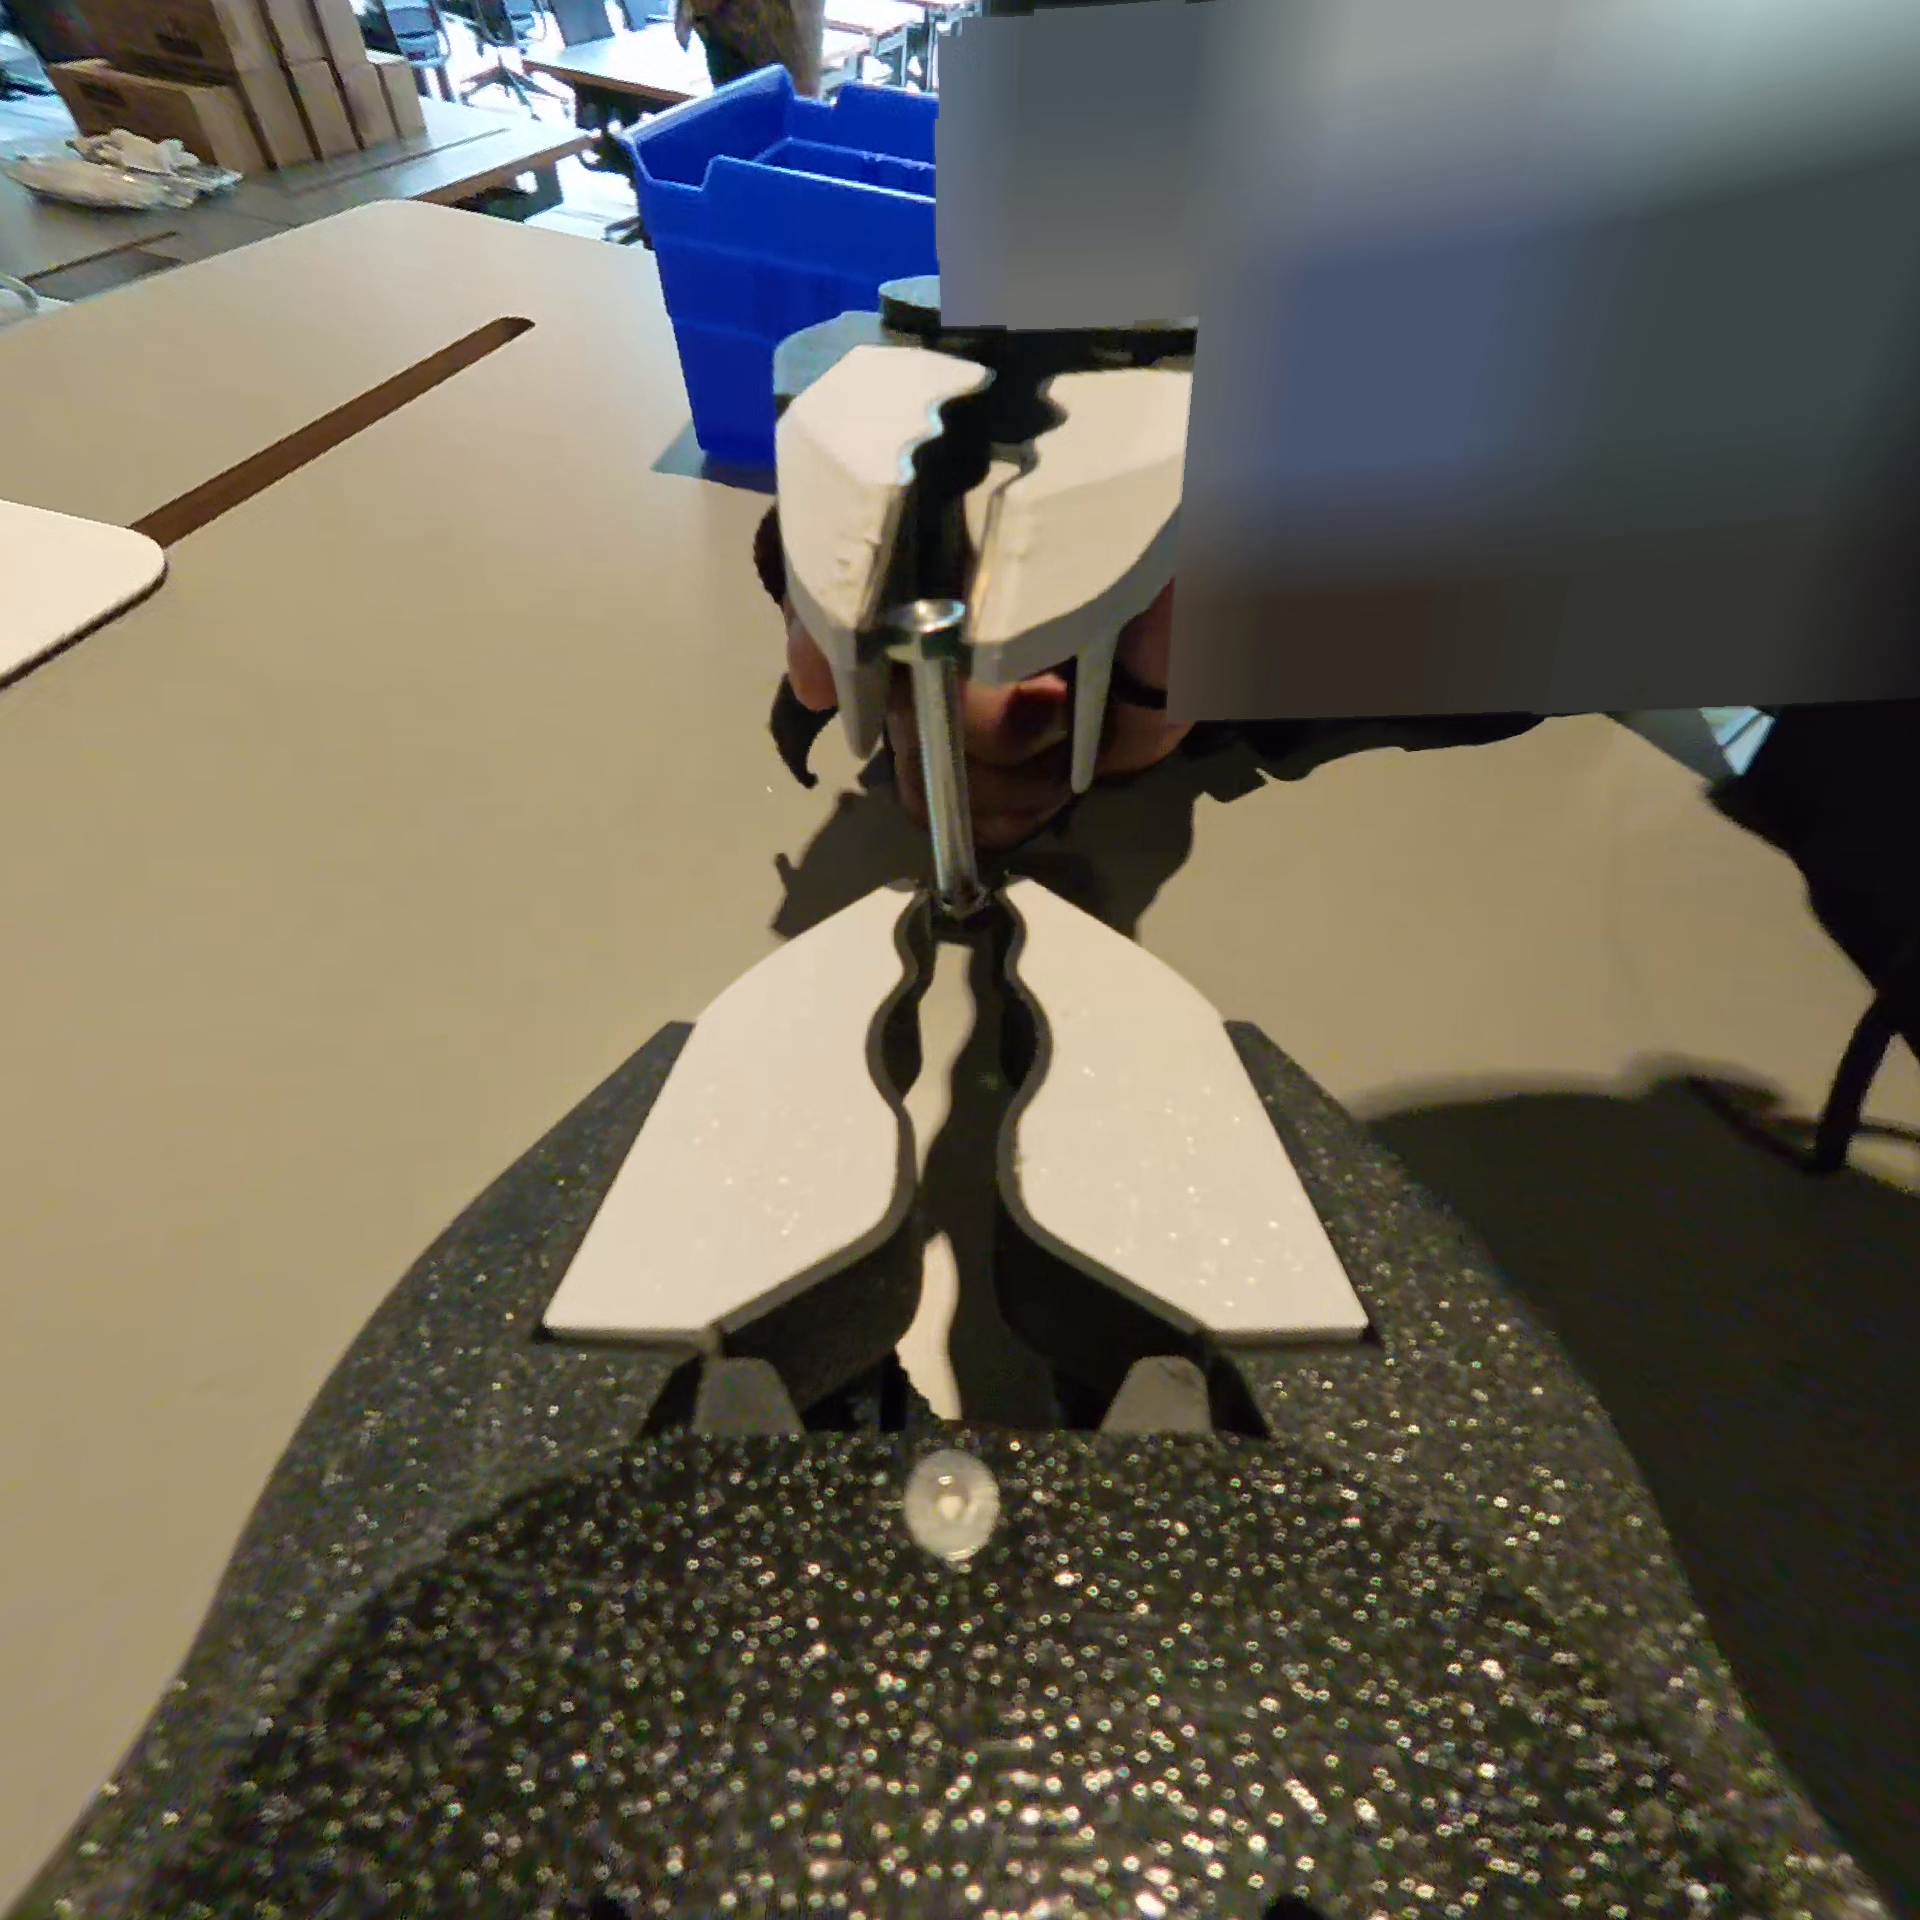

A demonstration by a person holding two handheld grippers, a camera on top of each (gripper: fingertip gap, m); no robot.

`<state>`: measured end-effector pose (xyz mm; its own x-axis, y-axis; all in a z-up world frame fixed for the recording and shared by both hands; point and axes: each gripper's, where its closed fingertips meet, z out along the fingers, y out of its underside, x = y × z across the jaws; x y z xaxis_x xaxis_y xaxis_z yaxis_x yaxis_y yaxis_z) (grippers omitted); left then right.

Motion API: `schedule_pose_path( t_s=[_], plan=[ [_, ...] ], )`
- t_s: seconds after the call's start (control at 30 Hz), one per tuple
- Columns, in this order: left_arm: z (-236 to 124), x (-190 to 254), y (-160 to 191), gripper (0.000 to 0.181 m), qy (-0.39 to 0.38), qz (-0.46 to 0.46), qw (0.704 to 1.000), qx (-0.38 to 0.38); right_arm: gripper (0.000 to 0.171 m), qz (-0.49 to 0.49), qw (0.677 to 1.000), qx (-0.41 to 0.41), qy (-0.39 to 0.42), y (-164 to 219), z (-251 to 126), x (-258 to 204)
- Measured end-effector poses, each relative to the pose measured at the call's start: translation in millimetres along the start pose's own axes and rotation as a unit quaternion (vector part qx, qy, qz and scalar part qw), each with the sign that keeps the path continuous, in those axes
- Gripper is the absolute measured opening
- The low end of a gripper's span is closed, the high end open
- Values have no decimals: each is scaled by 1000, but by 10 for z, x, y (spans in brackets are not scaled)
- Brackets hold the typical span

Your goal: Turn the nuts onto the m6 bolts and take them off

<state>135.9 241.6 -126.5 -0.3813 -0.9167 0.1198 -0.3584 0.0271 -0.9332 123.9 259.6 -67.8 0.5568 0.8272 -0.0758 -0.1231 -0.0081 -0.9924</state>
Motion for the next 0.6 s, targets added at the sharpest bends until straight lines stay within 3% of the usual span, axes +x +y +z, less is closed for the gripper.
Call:
schedule_pose_path(
  t_s=[0.13,0.27,0.33,0.43,0.6],
  plan=[
    [-3,-189,-15,10,-88,34,996,0,10,10,998,2,55,-5,26,110],
    [-57,-444,-61,10,-232,85,969,3,11,8,986,9,165,-18,-7,307],
    [-78,-469,-99,10,-262,100,960,12,14,-18,982,6,189,-23,-11,307],
    [-84,-433,-129,10,-235,83,968,30,48,-25,988,4,151,-20,10,230],
    [-44,-178,-131,10,-91,55,993,44,40,-39,998,9,53,-32,57,22]
  ],
)
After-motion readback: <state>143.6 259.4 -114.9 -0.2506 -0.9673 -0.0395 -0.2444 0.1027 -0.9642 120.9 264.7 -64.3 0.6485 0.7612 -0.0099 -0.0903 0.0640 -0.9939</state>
